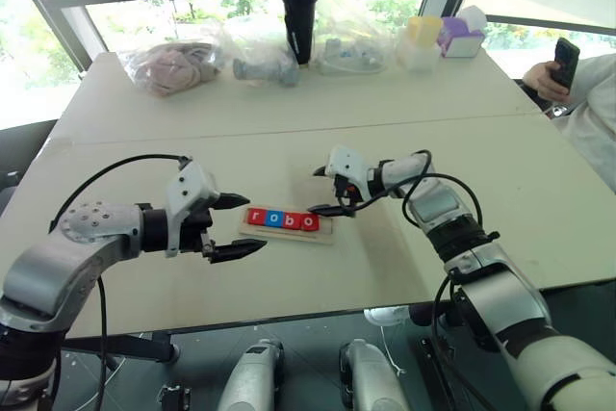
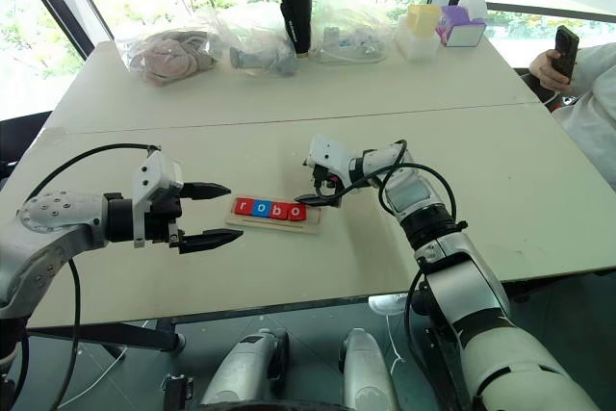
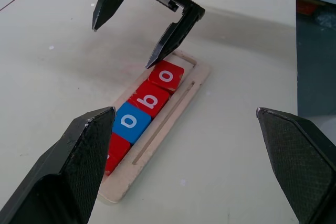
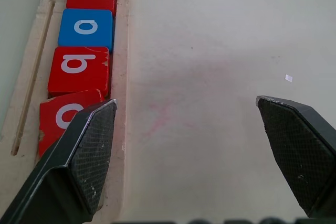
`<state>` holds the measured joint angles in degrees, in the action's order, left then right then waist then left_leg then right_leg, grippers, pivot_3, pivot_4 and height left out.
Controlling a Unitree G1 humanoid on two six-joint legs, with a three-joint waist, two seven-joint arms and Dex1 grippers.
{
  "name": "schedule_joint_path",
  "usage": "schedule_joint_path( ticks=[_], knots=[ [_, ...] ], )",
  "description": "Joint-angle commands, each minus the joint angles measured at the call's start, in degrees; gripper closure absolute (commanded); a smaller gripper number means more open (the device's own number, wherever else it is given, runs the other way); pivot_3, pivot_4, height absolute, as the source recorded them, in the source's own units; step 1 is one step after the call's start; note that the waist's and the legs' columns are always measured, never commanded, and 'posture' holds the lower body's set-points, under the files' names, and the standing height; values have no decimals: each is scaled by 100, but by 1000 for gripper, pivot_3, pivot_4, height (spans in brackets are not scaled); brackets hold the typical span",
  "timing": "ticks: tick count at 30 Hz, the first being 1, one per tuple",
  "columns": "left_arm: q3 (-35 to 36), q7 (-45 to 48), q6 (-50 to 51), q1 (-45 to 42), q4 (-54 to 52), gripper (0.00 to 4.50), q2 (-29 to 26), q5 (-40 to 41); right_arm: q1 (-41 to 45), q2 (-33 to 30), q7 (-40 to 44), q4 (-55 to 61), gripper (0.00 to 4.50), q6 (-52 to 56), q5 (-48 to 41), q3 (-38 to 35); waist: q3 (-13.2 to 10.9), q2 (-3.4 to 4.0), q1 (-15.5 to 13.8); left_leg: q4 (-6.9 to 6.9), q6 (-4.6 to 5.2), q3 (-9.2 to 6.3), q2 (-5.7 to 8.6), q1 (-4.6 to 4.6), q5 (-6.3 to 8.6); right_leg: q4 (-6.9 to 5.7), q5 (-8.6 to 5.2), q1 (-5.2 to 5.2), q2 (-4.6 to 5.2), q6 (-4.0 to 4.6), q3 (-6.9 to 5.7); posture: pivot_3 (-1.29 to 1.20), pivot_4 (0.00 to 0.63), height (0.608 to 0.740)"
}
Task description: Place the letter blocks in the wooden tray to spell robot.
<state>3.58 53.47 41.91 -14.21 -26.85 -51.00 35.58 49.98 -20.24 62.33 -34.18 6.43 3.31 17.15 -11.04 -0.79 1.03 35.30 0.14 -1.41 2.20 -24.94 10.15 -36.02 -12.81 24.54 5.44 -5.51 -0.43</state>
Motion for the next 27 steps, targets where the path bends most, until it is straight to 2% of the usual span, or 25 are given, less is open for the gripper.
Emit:
schedule_joint_path(
  ticks=[1,13,18,27],
  knots=[
    [73,9,-83,-50,-7,0,14,-10,63,-49,-246,329,98,101,3,-152,0,0,0,0,0,0,0,0,0,0,0,0,0,0,0,0,150,740],
    [5,50,-143,-114,84,0,27,-49,-989,-826,-145,2217,98,753,-72,-109,0,0,-7,0,0,0,0,0,0,0,-1,-2,3,1,1,0,150,740],
    [-47,114,-180,-191,161,0,33,-81,-1205,-798,-217,2578,98,1024,-94,-86,0,-1,-19,1,0,1,-2,1,0,-2,-1,-1,2,1,0,0,150,740],
    [-66,180,-186,-255,210,0,48,-140,-1191,-588,-376,2525,98,1094,-52,31,0,-1,-28,2,0,1,-1,1,0,0,-1,-3,4,1,0,0,150,740]
  ],
)
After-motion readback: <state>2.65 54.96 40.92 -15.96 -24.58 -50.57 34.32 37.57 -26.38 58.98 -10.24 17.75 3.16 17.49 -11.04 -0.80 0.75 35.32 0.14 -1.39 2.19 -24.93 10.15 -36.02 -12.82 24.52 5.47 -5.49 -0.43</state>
